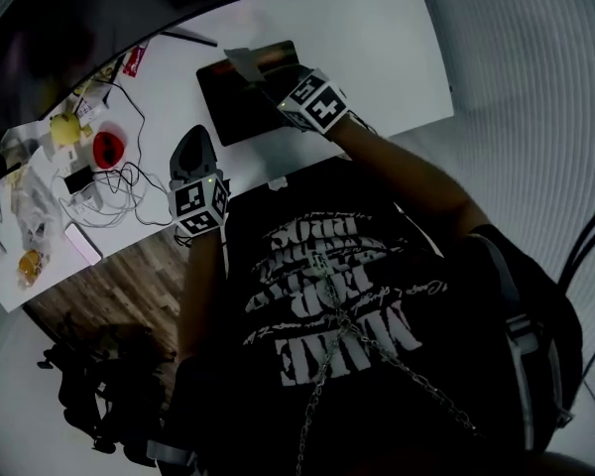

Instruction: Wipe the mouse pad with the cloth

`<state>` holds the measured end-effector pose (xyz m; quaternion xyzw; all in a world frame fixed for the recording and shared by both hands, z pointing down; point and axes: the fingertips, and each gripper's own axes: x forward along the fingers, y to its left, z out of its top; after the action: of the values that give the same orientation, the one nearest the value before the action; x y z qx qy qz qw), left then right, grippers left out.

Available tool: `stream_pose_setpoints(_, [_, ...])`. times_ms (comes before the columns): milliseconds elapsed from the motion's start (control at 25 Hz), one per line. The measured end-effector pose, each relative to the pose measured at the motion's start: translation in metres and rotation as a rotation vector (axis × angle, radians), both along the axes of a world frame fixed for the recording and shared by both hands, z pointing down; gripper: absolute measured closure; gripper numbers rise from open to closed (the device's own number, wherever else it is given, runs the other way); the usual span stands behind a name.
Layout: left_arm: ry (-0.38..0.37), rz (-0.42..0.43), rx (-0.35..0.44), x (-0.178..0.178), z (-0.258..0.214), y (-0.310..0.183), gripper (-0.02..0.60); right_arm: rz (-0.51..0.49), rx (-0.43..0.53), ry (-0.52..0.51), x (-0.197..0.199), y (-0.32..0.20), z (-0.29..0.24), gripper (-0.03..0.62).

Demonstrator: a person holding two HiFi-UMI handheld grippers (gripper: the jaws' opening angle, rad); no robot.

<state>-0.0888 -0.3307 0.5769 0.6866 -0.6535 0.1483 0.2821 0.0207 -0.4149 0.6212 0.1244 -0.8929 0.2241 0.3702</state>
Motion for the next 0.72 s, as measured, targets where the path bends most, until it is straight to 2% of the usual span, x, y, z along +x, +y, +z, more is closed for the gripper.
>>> stream_pose_setpoints(80, [-0.01,-0.004,-0.014,-0.012,0.001,0.008,0.581,-0.044,-0.009,0.029,-0.043,0.002,0.015,0.574])
stream_pose_setpoints(200, [-0.015,-0.005,-0.013,-0.029,-0.002,0.011,0.581,-0.051,-0.032,0.062,-0.091,0.001,0.037,0.574])
stream_pose_setpoints(360, [-0.006,0.008,-0.001,-0.042,-0.003,0.01,0.581,-0.043,-0.016,0.145,-0.108,0.005,0.066,0.574])
stream_pose_setpoints(520, [-0.002,0.059,0.01,-0.041,-0.004,0.009,0.581,0.056,-0.03,0.191,-0.066,-0.004,0.084,0.574])
stream_pose_setpoints(720, [0.004,0.1,0.019,-0.047,-0.007,0.002,0.581,0.282,0.051,0.246,0.038,-0.06,0.074,0.574])
